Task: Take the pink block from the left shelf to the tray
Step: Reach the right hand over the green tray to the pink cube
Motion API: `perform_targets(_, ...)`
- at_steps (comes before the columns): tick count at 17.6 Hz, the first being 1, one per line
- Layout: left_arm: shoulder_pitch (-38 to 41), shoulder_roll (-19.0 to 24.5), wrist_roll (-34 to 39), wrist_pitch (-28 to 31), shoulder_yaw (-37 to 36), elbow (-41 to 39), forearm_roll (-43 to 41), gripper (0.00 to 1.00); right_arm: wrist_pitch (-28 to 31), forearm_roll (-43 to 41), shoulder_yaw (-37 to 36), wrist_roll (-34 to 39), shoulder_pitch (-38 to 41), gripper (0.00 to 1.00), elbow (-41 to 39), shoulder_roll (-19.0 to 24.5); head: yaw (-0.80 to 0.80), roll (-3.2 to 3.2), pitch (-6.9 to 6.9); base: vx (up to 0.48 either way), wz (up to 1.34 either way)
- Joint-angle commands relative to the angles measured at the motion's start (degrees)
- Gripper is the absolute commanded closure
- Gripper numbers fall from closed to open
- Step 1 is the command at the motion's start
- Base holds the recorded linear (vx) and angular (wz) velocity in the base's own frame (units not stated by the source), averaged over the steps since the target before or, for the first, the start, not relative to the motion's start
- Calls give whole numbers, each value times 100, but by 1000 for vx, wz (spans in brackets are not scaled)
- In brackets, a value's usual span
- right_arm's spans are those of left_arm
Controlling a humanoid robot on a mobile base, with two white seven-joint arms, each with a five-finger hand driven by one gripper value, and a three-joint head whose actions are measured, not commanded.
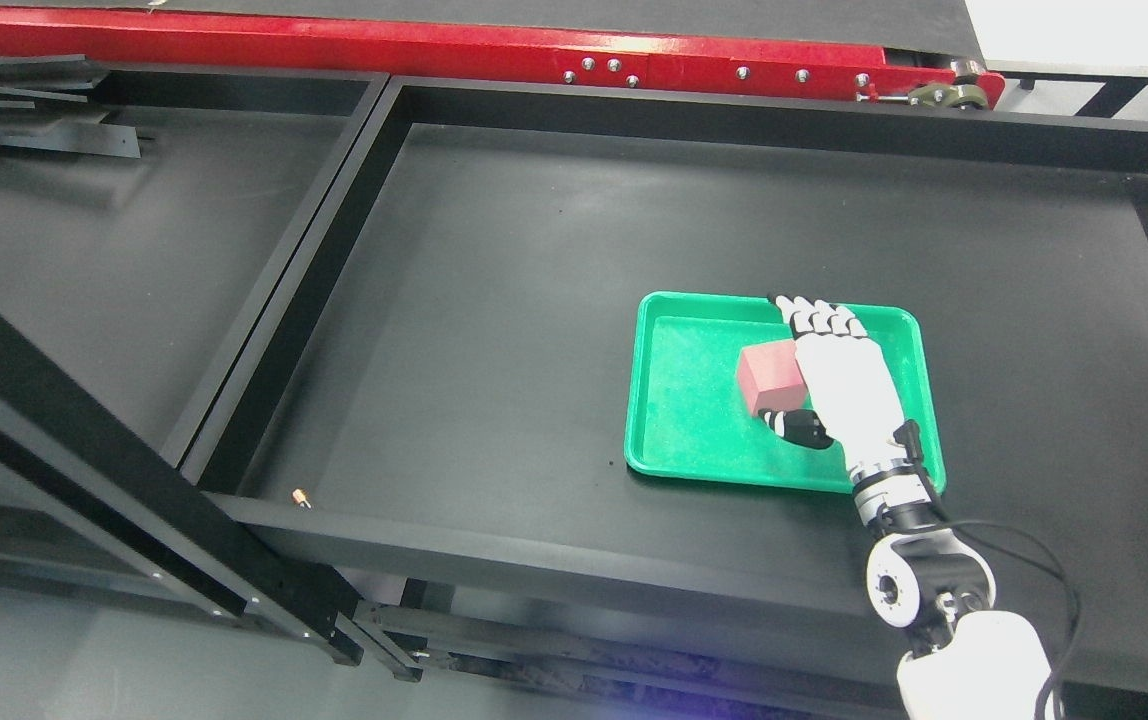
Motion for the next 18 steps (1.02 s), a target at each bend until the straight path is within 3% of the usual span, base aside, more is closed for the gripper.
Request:
perform_targets(1, 114, 100, 1, 3, 0, -100, 0, 0, -11, -31, 14, 1157, -91, 1, 458, -98, 0, 0, 0, 103, 0)
perform_targets(13, 114, 100, 1, 3, 0, -100, 0, 0, -11, -5, 14, 1351, -302, 1, 871, -98, 0, 0, 0, 83, -10)
perform_targets(18, 114, 100, 1, 3, 0, -100, 0, 0, -2, -5, -39, 1360, -276, 11, 880, -98, 0, 0, 0, 47, -3)
